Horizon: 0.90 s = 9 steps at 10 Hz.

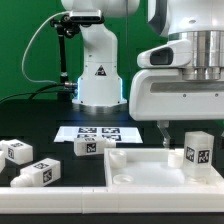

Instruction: Assemble one leg

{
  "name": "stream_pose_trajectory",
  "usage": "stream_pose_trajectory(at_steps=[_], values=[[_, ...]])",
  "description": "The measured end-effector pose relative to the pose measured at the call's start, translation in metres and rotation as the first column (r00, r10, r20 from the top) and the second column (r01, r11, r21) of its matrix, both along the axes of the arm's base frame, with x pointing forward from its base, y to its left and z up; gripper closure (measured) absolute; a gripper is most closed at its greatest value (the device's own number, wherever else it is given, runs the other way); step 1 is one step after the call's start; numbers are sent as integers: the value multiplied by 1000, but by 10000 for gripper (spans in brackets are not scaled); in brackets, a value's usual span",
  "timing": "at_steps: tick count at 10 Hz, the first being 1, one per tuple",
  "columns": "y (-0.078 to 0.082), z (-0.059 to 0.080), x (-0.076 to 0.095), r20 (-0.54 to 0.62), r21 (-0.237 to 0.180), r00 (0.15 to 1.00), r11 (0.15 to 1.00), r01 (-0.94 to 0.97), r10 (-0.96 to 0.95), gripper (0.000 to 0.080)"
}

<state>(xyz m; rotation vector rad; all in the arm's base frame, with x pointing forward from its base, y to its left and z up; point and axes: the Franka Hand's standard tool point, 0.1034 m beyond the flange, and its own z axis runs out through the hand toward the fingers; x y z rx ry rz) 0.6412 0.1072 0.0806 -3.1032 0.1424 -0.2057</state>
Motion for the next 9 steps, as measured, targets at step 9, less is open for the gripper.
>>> stream_pose_trajectory(at_steps=[9], values=[[5, -3, 1, -108, 42, 383, 381, 924, -917, 515]])
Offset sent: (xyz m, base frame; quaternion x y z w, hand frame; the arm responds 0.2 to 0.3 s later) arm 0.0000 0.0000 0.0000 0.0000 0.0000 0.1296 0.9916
